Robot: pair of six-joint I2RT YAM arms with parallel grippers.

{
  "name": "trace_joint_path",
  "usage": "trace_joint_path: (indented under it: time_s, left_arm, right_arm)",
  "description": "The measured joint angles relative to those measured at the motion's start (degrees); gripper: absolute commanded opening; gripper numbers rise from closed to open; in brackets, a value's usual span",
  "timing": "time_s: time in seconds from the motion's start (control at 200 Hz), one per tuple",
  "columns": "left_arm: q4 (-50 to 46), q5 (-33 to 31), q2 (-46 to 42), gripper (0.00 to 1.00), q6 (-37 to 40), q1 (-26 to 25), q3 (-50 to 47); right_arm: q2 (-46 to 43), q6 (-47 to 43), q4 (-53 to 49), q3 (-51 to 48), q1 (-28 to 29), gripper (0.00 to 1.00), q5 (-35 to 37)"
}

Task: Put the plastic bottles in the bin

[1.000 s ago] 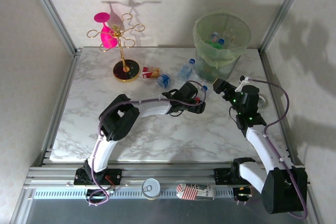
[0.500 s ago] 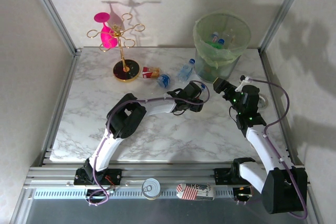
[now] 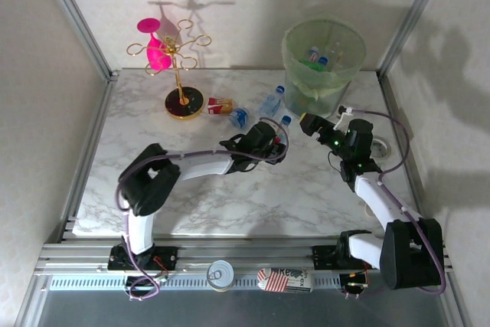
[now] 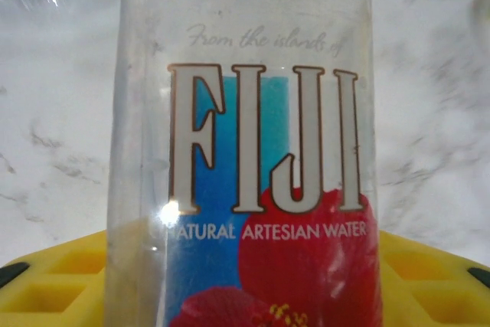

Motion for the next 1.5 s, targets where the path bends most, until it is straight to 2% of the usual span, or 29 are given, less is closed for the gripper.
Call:
trace_joint_path:
  time_s: [0.23, 0.416, 0.686, 0.886, 0.991, 1.072, 1.202, 1.497]
  left_arm:
    - [10.7, -0.2, -9.3, 0.53, -0.6, 0.0, -8.5]
    - [15.0, -0.2, -11.5, 0.54, -0.6, 0.0, -11.9]
    - [18.5, -0.2, -14.7, 0.56, -0.6, 0.0, -16.1]
    - [19.0, -0.3, -15.8, 0.58, -0.6, -0.1, -17.8]
    - [19.3, -0.7, -16.0, 0.65, -0.6, -0.1, -18.0]
    - [19.8, -0.9, -16.2, 0.79, -0.6, -0.1, -18.1]
    - [20.7, -1.7, -17.8, 0.99, -1.1, -0.1, -18.9]
    - [23.4, -8.5, -26.4, 0.99, -1.2, -0.2, -25.9]
  right_arm:
    - [4.7, 1.0, 4.9, 2.1, 3.8, 0.96, -7.6]
    - [8.1, 0.3, 5.8, 5.7, 8.3, 0.91, -9.9]
    - [13.4, 0.8, 7.3, 7.4, 11.6, 0.83, -10.9]
    - [16.2, 2.3, 9.0, 9.0, 13.6, 0.66, -12.5]
    - [16.6, 3.3, 10.0, 9.2, 13.9, 0.56, -12.9]
    - [16.7, 3.6, 10.3, 9.3, 13.9, 0.51, -12.9]
    - [16.7, 3.8, 10.6, 9.3, 13.9, 0.49, -12.8]
    - [16.3, -1.5, 2.1, 16.9, 13.2, 0.47, -7.7]
